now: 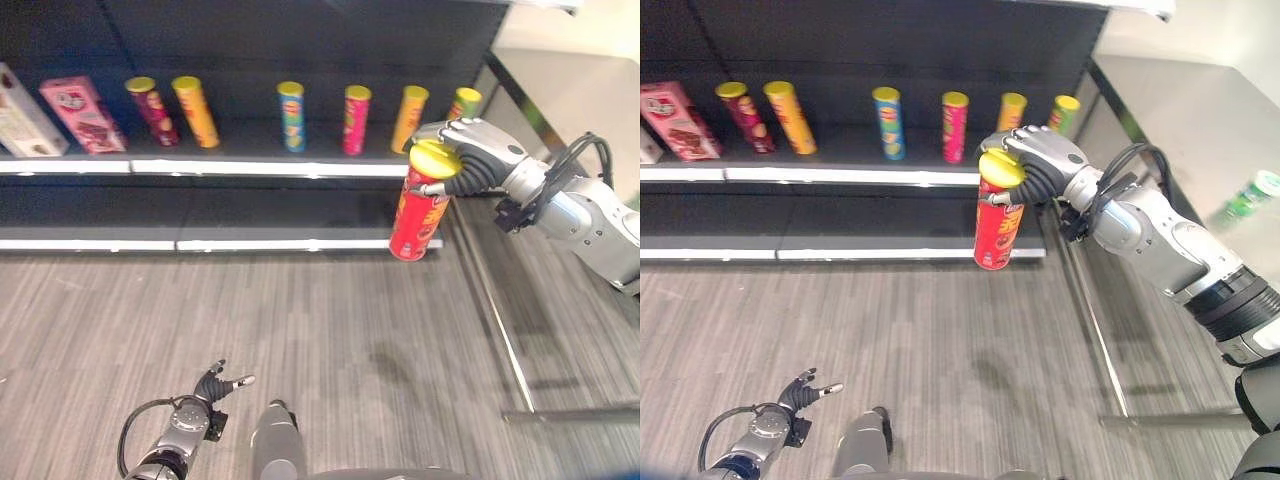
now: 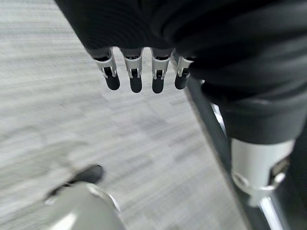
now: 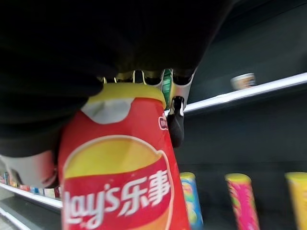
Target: Put the goods on the table back onto the shelves and tidy them up.
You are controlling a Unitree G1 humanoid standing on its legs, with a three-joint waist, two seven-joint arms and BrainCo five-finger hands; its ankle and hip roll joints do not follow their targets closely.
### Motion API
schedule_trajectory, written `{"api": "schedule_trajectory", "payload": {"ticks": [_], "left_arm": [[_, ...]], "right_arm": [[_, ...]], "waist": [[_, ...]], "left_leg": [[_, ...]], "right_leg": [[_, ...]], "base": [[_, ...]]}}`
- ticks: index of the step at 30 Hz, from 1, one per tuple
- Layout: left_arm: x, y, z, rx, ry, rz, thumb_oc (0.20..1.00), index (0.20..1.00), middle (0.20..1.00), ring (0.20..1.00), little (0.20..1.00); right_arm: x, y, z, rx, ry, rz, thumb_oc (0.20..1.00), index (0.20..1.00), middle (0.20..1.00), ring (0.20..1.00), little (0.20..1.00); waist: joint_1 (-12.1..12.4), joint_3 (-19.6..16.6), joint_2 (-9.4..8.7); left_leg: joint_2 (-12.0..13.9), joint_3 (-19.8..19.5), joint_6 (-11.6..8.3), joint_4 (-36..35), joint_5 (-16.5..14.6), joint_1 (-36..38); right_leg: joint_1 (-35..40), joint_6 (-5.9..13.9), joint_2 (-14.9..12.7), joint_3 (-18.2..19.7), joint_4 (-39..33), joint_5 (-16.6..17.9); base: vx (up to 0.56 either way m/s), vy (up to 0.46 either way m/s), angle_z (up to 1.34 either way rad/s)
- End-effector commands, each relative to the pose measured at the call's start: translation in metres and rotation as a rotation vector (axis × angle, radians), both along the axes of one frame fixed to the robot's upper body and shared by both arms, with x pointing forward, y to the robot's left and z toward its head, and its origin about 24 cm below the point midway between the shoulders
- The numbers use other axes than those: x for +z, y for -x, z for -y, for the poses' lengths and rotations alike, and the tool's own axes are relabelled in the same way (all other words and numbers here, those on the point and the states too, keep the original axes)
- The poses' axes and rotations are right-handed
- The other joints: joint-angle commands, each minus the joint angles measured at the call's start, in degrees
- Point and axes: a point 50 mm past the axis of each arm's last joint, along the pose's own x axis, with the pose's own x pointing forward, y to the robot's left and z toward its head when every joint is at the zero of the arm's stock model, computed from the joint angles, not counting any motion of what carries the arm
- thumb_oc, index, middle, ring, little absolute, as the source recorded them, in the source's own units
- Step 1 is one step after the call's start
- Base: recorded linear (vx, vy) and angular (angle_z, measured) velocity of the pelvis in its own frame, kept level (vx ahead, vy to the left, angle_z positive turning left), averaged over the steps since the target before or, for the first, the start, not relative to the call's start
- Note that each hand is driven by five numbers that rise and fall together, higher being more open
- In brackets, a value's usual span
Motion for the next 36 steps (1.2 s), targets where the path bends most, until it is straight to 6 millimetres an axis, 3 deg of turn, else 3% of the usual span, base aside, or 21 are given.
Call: {"api": "schedule_trajectory", "payload": {"ticks": [1, 2, 6, 9, 11, 13, 15, 16, 17, 18, 20, 22, 23, 25, 26, 27, 28, 30, 31, 34, 36], "left_arm": [[0.0, -0.001, 0.002, -0.033, -0.008, -0.002, 1.0, 1.0, 1.0, 1.0, 1.0], [0.0, -0.001, 0.003, -0.033, -0.007, -0.001, 1.0, 1.0, 1.0, 1.0, 1.0], [-0.007, -0.006, 0.024, -0.06, 0.054, -0.005, 1.0, 1.0, 1.0, 1.0, 1.0], [-0.008, -0.012, 0.04, -0.105, 0.092, 0.006, 1.0, 1.0, 1.0, 1.0, 1.0], [-0.008, -0.013, 0.042, -0.113, 0.096, 0.012, 1.0, 1.0, 1.0, 1.0, 1.0], [-0.011, -0.01, 0.048, -0.14, 0.108, 0.003, 1.0, 1.0, 1.0, 1.0, 1.0], [-0.008, -0.011, 0.05, -0.137, 0.124, 0.026, 1.0, 1.0, 1.0, 1.0, 1.0], [-0.008, -0.012, 0.05, -0.138, 0.123, 0.027, 1.0, 1.0, 1.0, 1.0, 1.0], [-0.008, -0.012, 0.053, -0.142, 0.131, 0.036, 1.0, 1.0, 1.0, 1.0, 1.0], [-0.009, -0.012, 0.055, -0.14, 0.131, 0.036, 1.0, 1.0, 1.0, 1.0, 1.0], [-0.009, -0.011, 0.057, -0.142, 0.132, 0.034, 1.0, 1.0, 1.0, 1.0, 1.0], [-0.008, -0.015, 0.062, -0.166, 0.143, 0.047, 1.0, 1.0, 1.0, 1.0, 1.0], [-0.006, -0.017, 0.06, -0.174, 0.137, 0.054, 1.0, 1.0, 1.0, 1.0, 1.0], [-0.005, -0.018, 0.059, -0.174, 0.132, 0.057, 1.0, 1.0, 1.0, 1.0, 1.0], [-0.003, -0.02, 0.058, -0.2, 0.113, 0.066, 1.0, 1.0, 1.0, 1.0, 1.0], [-0.001, -0.022, 0.056, -0.213, 0.099, 0.073, 1.0, 1.0, 1.0, 1.0, 1.0], [-0.001, -0.022, 0.055, -0.214, 0.098, 0.072, 1.0, 1.0, 1.0, 1.0, 1.0], [0.002, -0.019, 0.048, -0.222, 0.062, 0.09, 1.0, 1.0, 1.0, 1.0, 1.0], [0.004, -0.016, 0.042, -0.171, 0.059, 0.11, 1.0, 1.0, 1.0, 1.0, 1.0], [0.013, -0.019, 0.021, -0.107, 0.026, 0.139, 1.0, 1.0, 1.0, 1.0, 1.0], [0.019, -0.021, 0.007, -0.09, -0.014, 0.142, 1.0, 1.0, 1.0, 1.0, 1.0]], "right_arm": [[0.073, 0.016, 0.002, -0.005, -0.01, 0.246, 0.2, 0.2, 0.2, 0.2, 0.2], [0.074, 0.016, 0.002, -0.005, -0.009, 0.247, 0.2, 0.2, 0.2, 0.2, 0.2], [0.077, 0.017, 0.003, -0.016, 0.029, 0.246, 0.2, 0.2, 0.2, 0.2, 0.2], [0.075, 0.019, 0.007, -0.03, 0.032, 0.234, 0.2, 0.2, 0.2, 0.2, 0.2], [0.072, 0.019, 0.01, -0.037, 0.035, 0.227, 0.2, 0.2, 0.2, 0.2, 0.2], [0.064, 0.021, 0.019, -0.066, 0.032, 0.202, 0.2, 0.2, 0.2, 0.2, 0.2], [0.063, 0.024, 0.02, -0.069, 0.042, 0.203, 0.2, 0.2, 0.2, 0.2, 0.2], [0.063, 0.024, 0.02, -0.069, 0.041, 0.204, 0.2, 0.2, 0.2, 0.2, 0.2], [0.061, 0.025, 0.021, -0.066, 0.034, 0.202, 0.2, 0.2, 0.2, 0.2, 0.2], [0.058, 0.023, 0.023, -0.078, 0.016, 0.188, 0.2, 0.2, 0.2, 0.2, 0.2], [0.054, 0.02, 0.025, -0.089, 0.016, 0.172, 0.2, 0.2, 0.2, 0.2, 0.2], [0.057, 0.02, 0.028, -0.11, 0.029, 0.174, 0.2, 0.2, 0.2, 0.2, 0.2], [0.057, 0.019, 0.03, -0.119, 0.031, 0.173, 0.2, 0.2, 0.2, 0.2, 0.2], [0.057, 0.019, 0.032, -0.122, 0.027, 0.176, 0.2, 0.2, 0.2, 0.2, 0.2], [0.057, 0.019, 0.037, -0.139, 0.01, 0.18, 0.2, 0.2, 0.2, 0.2, 0.2], [0.056, 0.019, 0.038, -0.143, 0.011, 0.188, 0.2, 0.2, 0.2, 0.2, 0.2], [0.055, 0.019, 0.039, -0.144, 0.01, 0.187, 0.2, 0.2, 0.2, 0.2, 0.2], [0.045, 0.019, 0.035, -0.122, 0.004, 0.19, 0.2, 0.2, 0.2, 0.2, 0.2], [0.036, 0.019, 0.025, -0.077, -0.027, 0.177, 0.2, 0.2, 0.2, 0.2, 0.2], [0.033, 0.019, 0.012, -0.028, -0.087, 0.186, 0.2, 0.2, 0.2, 0.2, 0.2], [0.035, 0.021, 0.011, -0.017, -0.128, 0.209, 0.2, 0.2, 0.2, 0.2, 0.2]], "waist": [[-0.8, -0.1, -1.65], [-0.8, -0.1, -1.63], [-2.8, 2.8, -1.31], [-3.4, 3.4, -0.85], [-3.9, 3.4, -0.52], [-4.6, 2.6, 0.53], [-4.5, 3.0, 1.65], [-4.6, 2.9, 1.45], [-4.0, 3.6, 1.39], [-3.9, 3.9, 1.38], [-3.8, 4.3, 1.65], [-3.6, 4.7, 1.72], [-3.6, 4.1, 1.81], [-3.2, 3.9, 1.84], [-3.1, 2.6, 2.72], [-2.8, 1.8, 3.21], [-2.7, 1.7, 3.1], [-1.4, 0.5, 3.96], [-1.3, 0.2, 4.41], [-1.0, 1.8, 4.32], [-0.9, 2.2, 3.23]], "left_leg": [[0.0, 6.2, -7.01, -15.9, 2.3, 15.2], [0.0, 6.3, -6.99, -16.0, 2.5, 15.2], [-7.1, 3.4, -4.57, -17.4, -0.3, 20.4], [-9.9, -0.1, -3.27, -16.6, -2.8, 23.7], [-10.1, -1.3, -3.1, -16.0, -3.5, 24.9], [-9.9, -3.2, -4.81, -11.2, -3.6, 26.7], [-9.5, -3.3, -8.48, 1.2, 0.4, 24.0], [-9.7, -3.4, -8.46, 1.2, 0.6, 23.7], [-10.4, -3.8, -9.9, 12.7, 3.8, 18.9], [-10.3, -3.0, -10.39, 16.7, 4.9, 17.5], [-8.4, -2.0, -10.4, 19.0, 5.3, 15.8], [-3.7, 0.0, -9.1, 17.9, 3.7, 13.7], [0.9, 1.7, -7.57, 9.2, 1.7, 13.3], [2.9, 2.0, -7.74, 3.4, 2.0, 13.0], [7.9, 1.0, -9.89, -6.2, 5.5, 10.1], [9.6, -0.6, -11.65, -10.8, 8.6, 9.5], [9.6, -0.4, -11.81, -11.7, 9.0, 10.1], [11.6, -5.3, -13.4, -14.3, 9.7, 10.4], [10.7, -6.6, -13.4, -10.7, 5.1, 11.6], [11.1, -1.2, -12.97, -7.4, 0.5, 14.3], [10.4, 2.2, -12.23, -7.4, 1.4, 15.3]], "right_leg": [[-5.7, 1.09, 12.1, 0.5, -6.0, -7.0], [-5.9, 1.07, 12.1, 0.5, -5.9, -7.0], [-11.1, -0.83, 23.4, 4.3, -4.7, -8.9], [-12.1, -2.66, 26.0, 3.1, -4.7, -7.9], [-12.3, -3.08, 26.1, 1.6, -4.1, -8.0], [-9.9, -4.27, 25.3, -0.1, -3.5, -8.5], [-7.4, -5.57, 25.0, -0.6, -2.9, -9.8], [-7.6, -5.56, 24.8, -0.7, -3.0, -9.6], [-6.0, -7.08, 23.8, -0.3, -2.4, -11.5], [-4.8, -7.66, 23.1, -0.1, -2.3, -12.5], [-4.0, -7.83, 22.4, 0.2, -1.8, -13.4], [-2.5, -7.11, 20.8, 1.0, -1.5, -14.7], [-1.8, -5.48, 18.4, 1.4, -2.2, -15.5], [-1.5, -4.59, 16.9, 1.9, -2.4, -16.0], [0.5, -2.67, 13.7, 2.7, -3.9, -16.9], [1.3, -1.73, 12.5, 3.9, -4.3, -17.2], [1.4, -1.79, 12.5, 3.8, -4.4, -17.3], [2.4, 0.06, 9.5, 5.9, -4.3, -17.9], [1.6, 1.78, 5.2, 7.1, -4.2, -15.5], [-3.4, 1.81, 3.9, 10.6, -4.2, -9.4], [-6.9, 1.81, 5.6, 9.3, -3.4, -7.0]], "base": [[0.15, 0.476, 0.23], [0.18, 0.479, 0.06], [0.24, 0.312, 0.48], [0.33, 0.126, 0.51], [0.38, 0.016, 0.38], [0.5, -0.003, 0.94], [0.3, 0.032, 0.76], [0.28, 0.063, 0.47], [0.26, 0.068, 0.15], [0.35, 0.117, -0.04], [0.17, 0.088, -0.24], [0.29, 0.246, -0.4], [0.38, 0.442, -0.34], [0.3, 0.433, -0.2], [0.39, 0.556, -0.21], [0.4, 0.548, -0.17], [0.41, 0.549, -0.34], [0.34, 0.529, -0.55], [0.2, 0.459, -1.12], [0.06, 0.383, -1.84], [-0.14, 0.117, -1.69]]}}
